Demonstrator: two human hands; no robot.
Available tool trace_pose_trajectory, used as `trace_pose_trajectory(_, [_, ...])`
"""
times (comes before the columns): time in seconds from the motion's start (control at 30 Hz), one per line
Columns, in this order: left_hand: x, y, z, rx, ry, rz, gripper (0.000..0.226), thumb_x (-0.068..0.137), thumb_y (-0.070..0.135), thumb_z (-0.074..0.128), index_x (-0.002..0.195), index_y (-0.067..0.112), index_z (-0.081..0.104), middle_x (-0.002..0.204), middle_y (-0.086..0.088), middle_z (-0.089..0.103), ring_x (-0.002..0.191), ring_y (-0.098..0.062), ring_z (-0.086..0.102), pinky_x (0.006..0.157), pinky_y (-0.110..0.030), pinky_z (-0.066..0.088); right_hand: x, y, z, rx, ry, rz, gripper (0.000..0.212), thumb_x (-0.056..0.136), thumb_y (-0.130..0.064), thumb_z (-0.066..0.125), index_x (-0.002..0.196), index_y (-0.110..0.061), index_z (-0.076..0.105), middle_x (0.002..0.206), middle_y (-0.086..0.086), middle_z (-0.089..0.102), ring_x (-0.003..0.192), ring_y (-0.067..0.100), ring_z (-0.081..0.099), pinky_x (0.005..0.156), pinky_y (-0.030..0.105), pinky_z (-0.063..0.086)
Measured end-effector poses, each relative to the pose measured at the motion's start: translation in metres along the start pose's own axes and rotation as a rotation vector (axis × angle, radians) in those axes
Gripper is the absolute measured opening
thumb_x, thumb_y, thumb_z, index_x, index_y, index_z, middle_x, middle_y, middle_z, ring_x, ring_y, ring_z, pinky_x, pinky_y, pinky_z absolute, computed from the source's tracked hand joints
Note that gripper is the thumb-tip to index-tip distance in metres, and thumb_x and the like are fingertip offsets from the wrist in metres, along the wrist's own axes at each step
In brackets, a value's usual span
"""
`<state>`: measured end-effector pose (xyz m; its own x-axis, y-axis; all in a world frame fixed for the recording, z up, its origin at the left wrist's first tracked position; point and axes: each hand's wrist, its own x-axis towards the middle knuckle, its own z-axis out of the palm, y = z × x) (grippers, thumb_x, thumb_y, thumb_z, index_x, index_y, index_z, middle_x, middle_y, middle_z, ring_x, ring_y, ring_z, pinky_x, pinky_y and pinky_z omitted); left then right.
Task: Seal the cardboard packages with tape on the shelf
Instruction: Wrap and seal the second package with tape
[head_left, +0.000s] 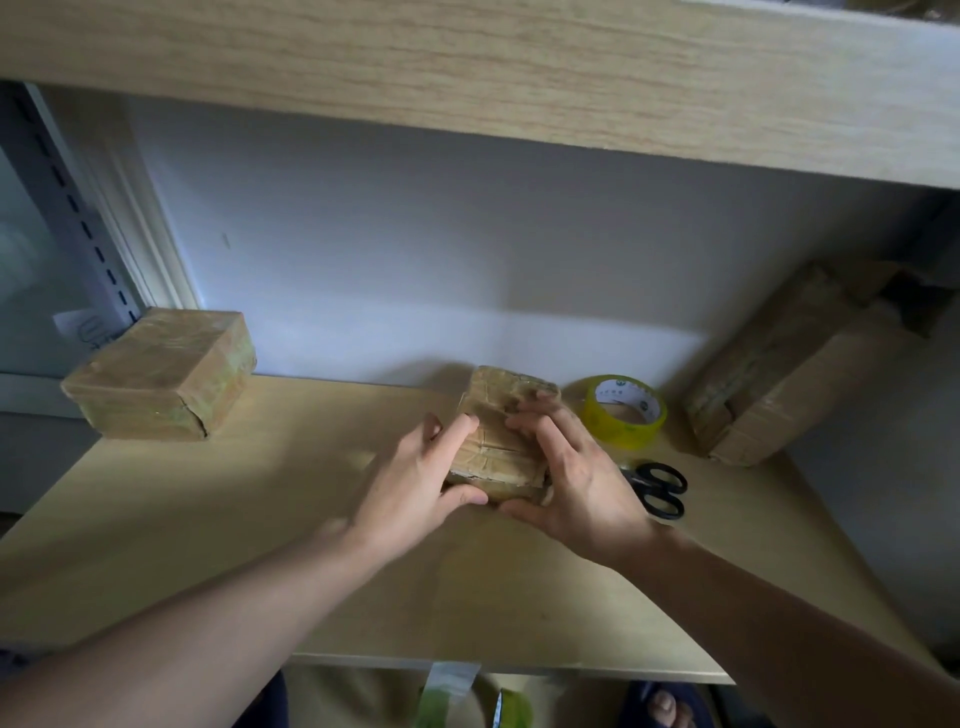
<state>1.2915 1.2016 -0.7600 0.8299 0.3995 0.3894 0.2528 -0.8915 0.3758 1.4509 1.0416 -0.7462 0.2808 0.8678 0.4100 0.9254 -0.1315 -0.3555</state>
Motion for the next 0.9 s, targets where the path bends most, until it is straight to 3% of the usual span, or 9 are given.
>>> trace_pose_trajectory(0.13, [-0.003, 0.002, 0.002, -0.113, 0.002, -0.044, 0.077, 0.077, 0.038, 0.087, 0.136, 0.036, 0.038, 0.113, -0.002, 0.054, 0.104, -0.026, 0.061, 0.082, -0.036, 0.052, 0.000, -0.001, -0.001, 0.002, -0.033, -0.009, 0.083, 0.074, -0.041, 0.085, 0.144, -0.016, 0.047, 0.158, 0.002, 0.036, 0.158, 0.016, 0.010, 0.125, 0.031, 0.023])
trace_pose_trajectory(0.2, [-0.004, -0.005, -0.003, -0.233, -0.043, -0.060, 0.076, 0.075, 0.046, 0.086, 0.138, 0.038, 0.045, 0.114, 0.004, 0.051, 0.105, -0.019, 0.059, 0.086, -0.029, 0.047, -0.003, -0.002, -0.004, 0.059, -0.078, 0.034, 0.087, 0.078, -0.050, 0.082, 0.150, -0.022, 0.040, 0.166, -0.001, 0.021, 0.158, 0.011, 0.004, 0.125, 0.030, 0.022])
trace_pose_trajectory(0.3, [-0.005, -0.013, -0.009, -0.456, -0.071, -0.095, 0.061, 0.078, 0.071, 0.065, 0.132, 0.049, 0.050, 0.110, 0.007, 0.052, 0.096, -0.009, 0.060, 0.087, -0.026, 0.051, -0.008, -0.011, -0.009, 0.224, -0.077, 0.169, 0.078, 0.090, -0.065, 0.061, 0.154, -0.036, 0.027, 0.170, -0.014, -0.004, 0.152, -0.003, 0.011, 0.117, 0.023, 0.026])
trace_pose_trajectory(0.47, [0.001, -0.018, -0.005, -0.550, -0.057, -0.082, 0.041, 0.083, 0.061, 0.064, 0.122, 0.050, 0.059, 0.106, 0.000, 0.056, 0.088, -0.016, 0.062, 0.075, -0.028, 0.055, -0.007, -0.009, -0.010, 0.213, -0.144, 0.201, 0.071, 0.098, -0.061, 0.042, 0.161, -0.036, 0.020, 0.167, -0.024, -0.016, 0.140, -0.023, 0.004, 0.110, 0.022, 0.028])
trace_pose_trajectory(0.53, [0.002, -0.022, -0.005, -0.600, -0.065, -0.080, 0.038, 0.084, 0.058, 0.065, 0.121, 0.050, 0.061, 0.106, -0.005, 0.059, 0.089, -0.019, 0.065, 0.076, -0.037, 0.058, -0.008, -0.005, -0.010, 0.235, -0.151, 0.173, 0.064, 0.103, -0.056, 0.036, 0.161, -0.037, 0.018, 0.167, -0.026, -0.017, 0.139, -0.028, -0.001, 0.113, 0.025, 0.028])
trace_pose_trajectory(0.63, [0.003, -0.026, -0.007, -0.664, -0.116, -0.108, 0.037, 0.086, 0.055, 0.065, 0.123, 0.048, 0.063, 0.109, -0.008, 0.061, 0.093, -0.024, 0.067, 0.082, -0.050, 0.059, -0.009, -0.002, -0.010, 0.343, -0.137, 0.188, 0.055, 0.106, -0.047, 0.038, 0.159, -0.042, 0.024, 0.167, -0.029, -0.012, 0.143, -0.025, 0.002, 0.113, 0.012, 0.021])
trace_pose_trajectory(0.7, [0.002, -0.025, -0.011, -0.678, -0.153, -0.100, 0.039, 0.087, 0.053, 0.066, 0.125, 0.047, 0.063, 0.110, -0.009, 0.063, 0.094, -0.022, 0.067, 0.084, -0.046, 0.060, -0.007, 0.002, -0.015, 0.432, -0.162, 0.244, 0.053, 0.105, -0.044, 0.049, 0.155, -0.050, 0.032, 0.167, -0.029, -0.004, 0.148, -0.018, 0.004, 0.112, 0.004, 0.015])
trace_pose_trajectory(0.83, [0.002, -0.024, -0.025, -0.699, -0.253, -0.061, 0.043, 0.092, 0.023, 0.076, 0.132, 0.028, 0.061, 0.114, -0.004, 0.066, 0.080, -0.004, 0.068, 0.072, -0.013, 0.051, -0.006, 0.012, -0.027, 0.821, -0.235, 0.339, 0.065, 0.094, -0.028, 0.068, 0.154, -0.035, 0.043, 0.159, -0.014, 0.041, 0.143, 0.008, 0.045, 0.119, 0.030, 0.036])
trace_pose_trajectory(0.9, [0.002, -0.026, -0.032, -0.689, -0.309, -0.044, 0.049, 0.091, 0.015, 0.076, 0.136, 0.027, 0.059, 0.130, 0.000, 0.064, 0.076, -0.005, 0.070, 0.074, -0.019, 0.056, -0.004, 0.013, -0.033, 0.894, -0.277, 0.368, 0.068, 0.089, -0.023, 0.068, 0.153, -0.031, 0.044, 0.154, -0.014, 0.049, 0.136, 0.006, 0.053, 0.113, 0.029, 0.044])
